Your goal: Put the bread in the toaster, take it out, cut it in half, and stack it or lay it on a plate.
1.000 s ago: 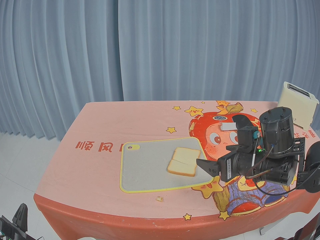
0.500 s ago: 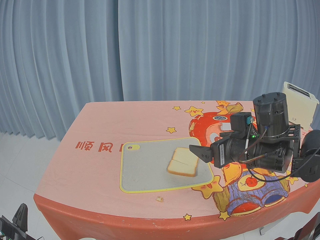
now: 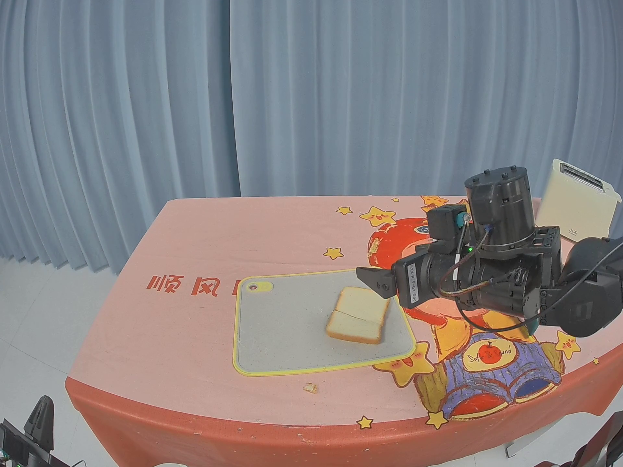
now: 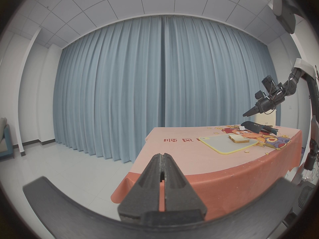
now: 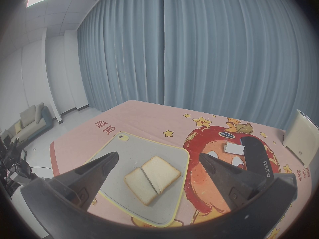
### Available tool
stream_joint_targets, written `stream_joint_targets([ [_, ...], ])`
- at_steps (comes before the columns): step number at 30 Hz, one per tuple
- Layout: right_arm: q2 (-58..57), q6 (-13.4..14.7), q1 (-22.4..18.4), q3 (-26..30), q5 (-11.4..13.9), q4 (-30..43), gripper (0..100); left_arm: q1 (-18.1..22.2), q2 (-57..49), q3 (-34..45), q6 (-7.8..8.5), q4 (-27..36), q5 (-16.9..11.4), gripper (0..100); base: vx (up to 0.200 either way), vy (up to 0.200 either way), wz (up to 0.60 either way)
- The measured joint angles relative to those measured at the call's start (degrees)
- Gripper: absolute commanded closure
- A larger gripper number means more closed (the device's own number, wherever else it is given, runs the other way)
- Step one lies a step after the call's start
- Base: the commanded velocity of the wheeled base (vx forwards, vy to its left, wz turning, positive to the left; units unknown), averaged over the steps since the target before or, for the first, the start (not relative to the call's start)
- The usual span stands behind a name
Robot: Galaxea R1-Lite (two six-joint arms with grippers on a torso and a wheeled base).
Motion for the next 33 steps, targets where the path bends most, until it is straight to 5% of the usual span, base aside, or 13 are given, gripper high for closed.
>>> stream_joint_targets([
  [33, 12.63, -1.89, -6.39, -3.99, -0.12, -0.38, 0, 0.0, 0.0, 0.0, 0.09, 0.0, 0.02, 100, 0.0, 0.0, 0.0],
])
